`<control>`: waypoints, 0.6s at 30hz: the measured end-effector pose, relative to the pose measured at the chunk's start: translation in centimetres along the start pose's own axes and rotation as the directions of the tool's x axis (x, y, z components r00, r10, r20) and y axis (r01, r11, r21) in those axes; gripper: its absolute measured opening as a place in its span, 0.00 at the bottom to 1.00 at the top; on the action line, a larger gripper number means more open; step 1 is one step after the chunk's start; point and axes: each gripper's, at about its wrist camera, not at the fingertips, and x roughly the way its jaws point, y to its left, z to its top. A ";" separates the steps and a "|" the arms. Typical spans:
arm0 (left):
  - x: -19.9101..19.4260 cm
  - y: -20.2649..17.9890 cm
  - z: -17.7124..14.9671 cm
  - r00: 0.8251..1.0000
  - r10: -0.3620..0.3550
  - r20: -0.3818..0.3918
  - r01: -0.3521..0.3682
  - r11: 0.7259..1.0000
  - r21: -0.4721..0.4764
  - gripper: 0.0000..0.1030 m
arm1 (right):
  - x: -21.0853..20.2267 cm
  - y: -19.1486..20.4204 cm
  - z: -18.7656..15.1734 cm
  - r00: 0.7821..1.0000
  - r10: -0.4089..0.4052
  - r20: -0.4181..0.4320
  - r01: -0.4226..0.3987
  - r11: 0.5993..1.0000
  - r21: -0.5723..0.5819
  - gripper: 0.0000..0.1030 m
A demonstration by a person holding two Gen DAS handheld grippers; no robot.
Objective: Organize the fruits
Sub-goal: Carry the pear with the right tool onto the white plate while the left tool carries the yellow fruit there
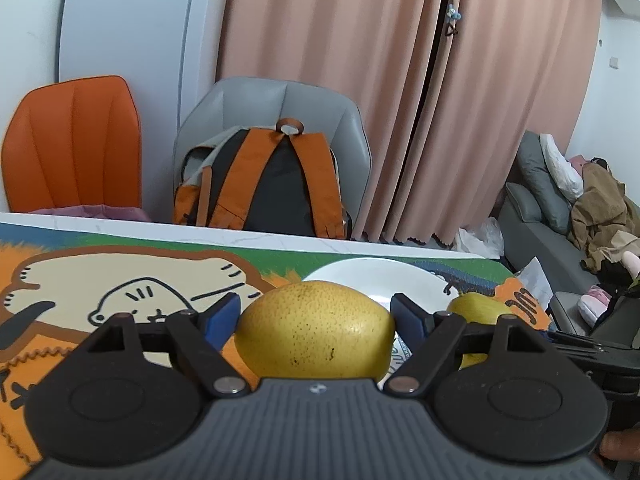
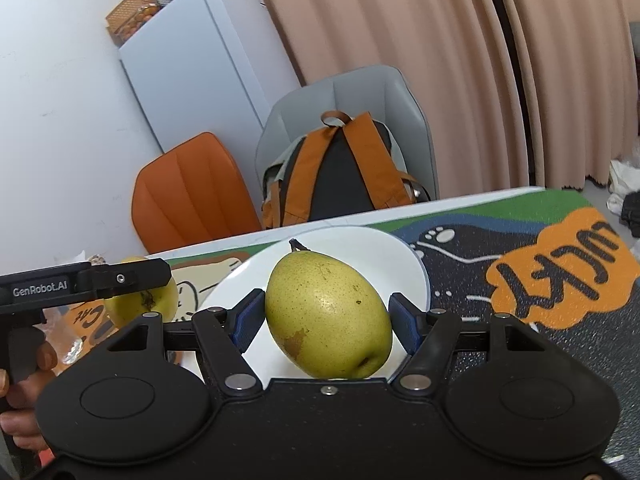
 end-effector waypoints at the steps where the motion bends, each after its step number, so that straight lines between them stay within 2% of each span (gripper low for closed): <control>1: 0.2 0.0 0.0 1.000 -0.002 -0.001 0.002 1.000 0.003 0.78 | 0.2 0.0 -0.1 1.000 0.002 -0.003 -0.002 1.000 0.002 0.62; 11: 2.4 -0.9 -0.5 0.999 -0.022 -0.030 0.023 0.999 0.026 0.76 | 0.9 0.4 -0.9 0.999 0.005 -0.042 -0.007 1.000 -0.026 0.62; 13: 2.5 -1.0 -0.5 1.000 -0.006 -0.012 0.006 0.999 0.036 0.49 | 1.0 0.4 -1.0 0.999 0.003 -0.041 -0.004 1.000 -0.030 0.62; 14: 2.6 -1.0 -0.4 1.000 -0.022 -0.019 0.022 0.999 0.032 0.43 | 1.1 0.4 -1.1 0.999 0.003 -0.043 -0.005 0.999 -0.036 0.62; 15: 2.6 -0.9 -0.3 0.999 -0.041 -0.016 0.042 0.999 0.023 0.43 | 1.2 0.5 -1.2 0.999 -0.004 -0.044 0.002 0.999 -0.047 0.61; 18: 2.9 -1.7 -0.3 0.999 -0.030 -0.020 0.031 0.998 0.061 0.39 | 1.2 0.2 -1.4 0.999 -0.016 -0.041 0.014 0.998 -0.056 0.54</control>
